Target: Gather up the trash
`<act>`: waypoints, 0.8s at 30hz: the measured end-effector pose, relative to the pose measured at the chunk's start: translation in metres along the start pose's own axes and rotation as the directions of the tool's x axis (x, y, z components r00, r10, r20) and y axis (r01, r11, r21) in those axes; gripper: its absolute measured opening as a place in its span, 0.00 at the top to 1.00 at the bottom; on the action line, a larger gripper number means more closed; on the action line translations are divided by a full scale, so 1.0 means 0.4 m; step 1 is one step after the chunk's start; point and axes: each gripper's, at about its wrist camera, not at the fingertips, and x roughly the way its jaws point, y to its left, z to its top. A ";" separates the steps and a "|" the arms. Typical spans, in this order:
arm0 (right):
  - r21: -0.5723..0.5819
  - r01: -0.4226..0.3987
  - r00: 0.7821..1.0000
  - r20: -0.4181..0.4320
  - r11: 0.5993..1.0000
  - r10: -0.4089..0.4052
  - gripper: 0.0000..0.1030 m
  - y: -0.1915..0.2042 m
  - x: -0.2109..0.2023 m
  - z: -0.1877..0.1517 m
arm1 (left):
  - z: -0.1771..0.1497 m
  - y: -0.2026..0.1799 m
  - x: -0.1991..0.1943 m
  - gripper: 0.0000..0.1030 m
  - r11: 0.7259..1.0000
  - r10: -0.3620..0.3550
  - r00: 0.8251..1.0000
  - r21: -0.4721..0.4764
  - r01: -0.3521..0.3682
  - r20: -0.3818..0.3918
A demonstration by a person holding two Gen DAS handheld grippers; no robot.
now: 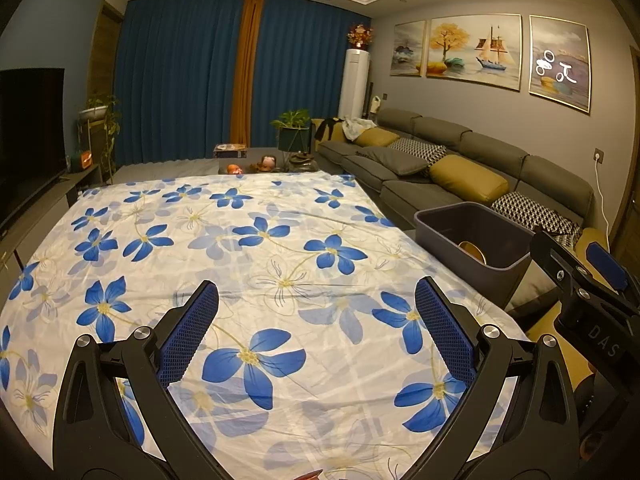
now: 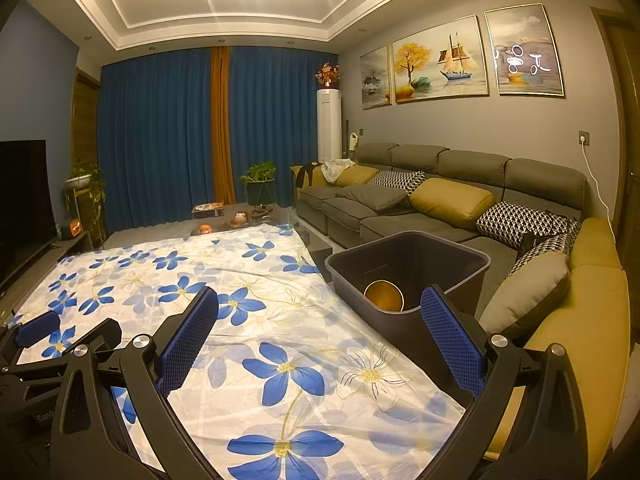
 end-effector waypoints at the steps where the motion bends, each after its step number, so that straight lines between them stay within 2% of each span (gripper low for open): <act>1: 0.001 0.000 1.000 0.000 1.000 0.000 0.05 -0.001 0.000 0.000 | 0.000 0.000 0.000 0.06 1.000 0.000 1.000 0.001 0.000 0.000; 24: 0.001 -0.002 1.000 -0.003 1.000 0.002 0.05 -0.003 -0.006 0.000 | 0.000 0.003 -0.008 0.06 1.000 -0.001 1.000 0.005 0.001 0.005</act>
